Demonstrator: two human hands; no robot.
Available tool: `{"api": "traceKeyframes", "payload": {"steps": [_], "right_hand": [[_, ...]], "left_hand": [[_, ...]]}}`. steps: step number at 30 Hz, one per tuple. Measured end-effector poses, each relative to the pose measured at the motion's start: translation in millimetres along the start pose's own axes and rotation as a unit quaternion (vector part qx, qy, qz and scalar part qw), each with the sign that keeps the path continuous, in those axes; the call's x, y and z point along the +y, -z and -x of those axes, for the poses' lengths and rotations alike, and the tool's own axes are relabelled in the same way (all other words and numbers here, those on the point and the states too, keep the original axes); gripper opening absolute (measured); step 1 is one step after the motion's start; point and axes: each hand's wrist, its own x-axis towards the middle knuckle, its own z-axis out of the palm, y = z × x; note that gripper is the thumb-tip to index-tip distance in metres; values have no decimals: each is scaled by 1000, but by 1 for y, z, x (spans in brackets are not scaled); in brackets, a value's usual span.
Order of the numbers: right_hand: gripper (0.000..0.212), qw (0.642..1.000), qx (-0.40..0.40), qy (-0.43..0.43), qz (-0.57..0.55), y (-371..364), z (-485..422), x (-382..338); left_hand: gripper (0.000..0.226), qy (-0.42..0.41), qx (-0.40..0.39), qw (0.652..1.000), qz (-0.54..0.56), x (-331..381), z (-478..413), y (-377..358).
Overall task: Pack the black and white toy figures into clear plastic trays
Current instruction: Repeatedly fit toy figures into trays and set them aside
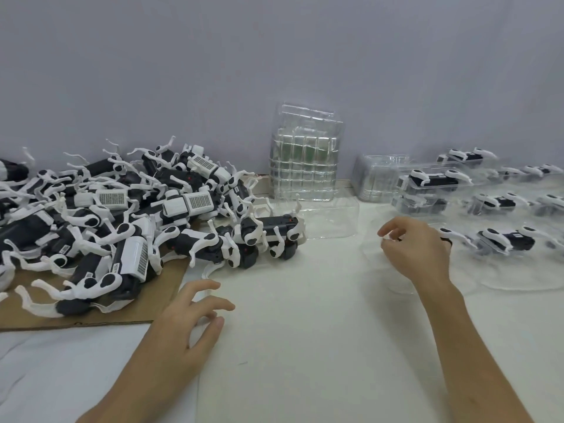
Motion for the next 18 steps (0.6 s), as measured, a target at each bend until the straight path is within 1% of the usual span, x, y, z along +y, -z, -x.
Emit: {"api": "traceKeyframes", "payload": {"steps": [3,6,7,9,10,11,13,14,15,16,18], "right_hand": [[36,998,64,-18,11,2,-6,10],[41,989,141,-27,20,9,-10,20],[41,986,168,-23,10,11,-11,21],[37,978,199,2,-59,11,-11,18],[32,976,190,14,-108,8,-10,12],[26,975,162,16,-149,5,-9,7],[17,979,62,-23,-192,-2,-7,1],[15,981,14,-50,-186,-5,-9,4],[11,986,-12,-67,-154,-6,-12,9],[8,991,-16,-78,-110,-5,-15,16],[15,994,4,-101,-42,-1,-20,27]], "left_hand": [[30,2,-5,1000,3,-2,1,-2],[30,1,-4,1000,4,-2,1,-2],[31,0,-1,1000,4,-2,1,-2],[31,-4,3,1000,2,-2,0,-2],[32,-8,3,1000,-3,-2,0,-2],[32,-12,4,1000,-6,-2,0,-2],[33,-12,3,1000,-7,-3,0,-2],[32,-8,4,1000,-5,-3,0,-2],[32,-4,5,1000,0,-4,0,-2],[31,-2,5,1000,4,-5,0,-2],[30,-4,2,1000,6,-5,1,-3]]}}
